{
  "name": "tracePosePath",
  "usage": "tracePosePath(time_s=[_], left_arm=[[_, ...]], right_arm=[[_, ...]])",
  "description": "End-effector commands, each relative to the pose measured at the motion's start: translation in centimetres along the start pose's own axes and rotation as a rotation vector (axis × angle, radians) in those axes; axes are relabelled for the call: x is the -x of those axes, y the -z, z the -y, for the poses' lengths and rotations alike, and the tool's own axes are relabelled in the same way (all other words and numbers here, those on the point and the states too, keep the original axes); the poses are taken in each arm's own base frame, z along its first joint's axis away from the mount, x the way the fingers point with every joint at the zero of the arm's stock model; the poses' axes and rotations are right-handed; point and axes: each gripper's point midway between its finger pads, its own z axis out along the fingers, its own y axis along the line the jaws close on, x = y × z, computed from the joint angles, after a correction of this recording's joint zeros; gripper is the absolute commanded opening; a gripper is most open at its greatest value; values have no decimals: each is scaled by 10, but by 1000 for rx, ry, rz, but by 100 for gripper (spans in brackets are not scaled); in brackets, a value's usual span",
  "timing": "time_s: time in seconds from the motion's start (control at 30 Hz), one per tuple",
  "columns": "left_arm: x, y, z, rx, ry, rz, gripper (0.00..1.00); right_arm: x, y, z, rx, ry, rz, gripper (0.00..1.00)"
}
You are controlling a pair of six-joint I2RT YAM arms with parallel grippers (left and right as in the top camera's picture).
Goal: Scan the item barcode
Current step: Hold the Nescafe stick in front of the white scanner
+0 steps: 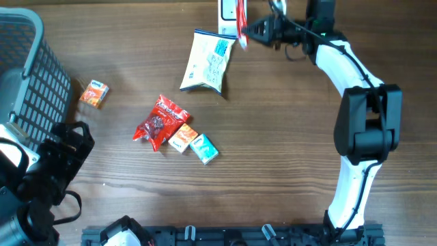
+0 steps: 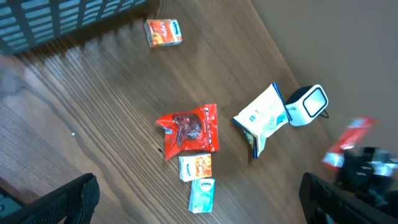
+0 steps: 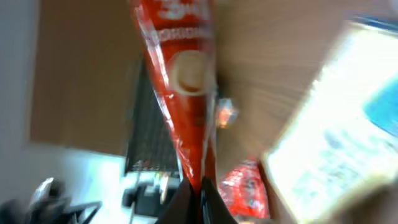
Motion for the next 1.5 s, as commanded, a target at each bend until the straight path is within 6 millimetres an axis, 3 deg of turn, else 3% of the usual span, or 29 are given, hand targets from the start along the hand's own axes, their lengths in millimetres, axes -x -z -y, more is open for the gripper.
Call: tracePosePath(time_s=[0.0,0.17,0.27,0.37,0.5,0.77,0.93,1.2,1.33,1.47], left_arm=[[3,1,-1,5,11,13,100],[3,1,-1,5,11,13,100],[3,1,-1,5,11,13,100],[3,1,-1,5,11,13,100],[3,1,-1,5,11,13,100],[3,1,-1,5,11,13,100],[3,1,-1,5,11,13,100],[3,1,-1,5,11,13,100],[3,1,-1,5,11,13,100],[3,1,-1,5,11,13,100]], right_arm=[[9,20,21,-323,265,90,4],[6,64,16,-696,350,134,4],[-1,90,31,-980,361,134,5],[-10,96,42,-1159,389,94,4],[-11,77,36,-1247,480,87,4],[16,36,8,-1257,650,238,4],[37,22,9,-1219,689,321,4],[71,12,-18,-1135,774,499,4],[83,2,-8,-1111,795,547,4],[89,-10,18,-1096,755,564,4]])
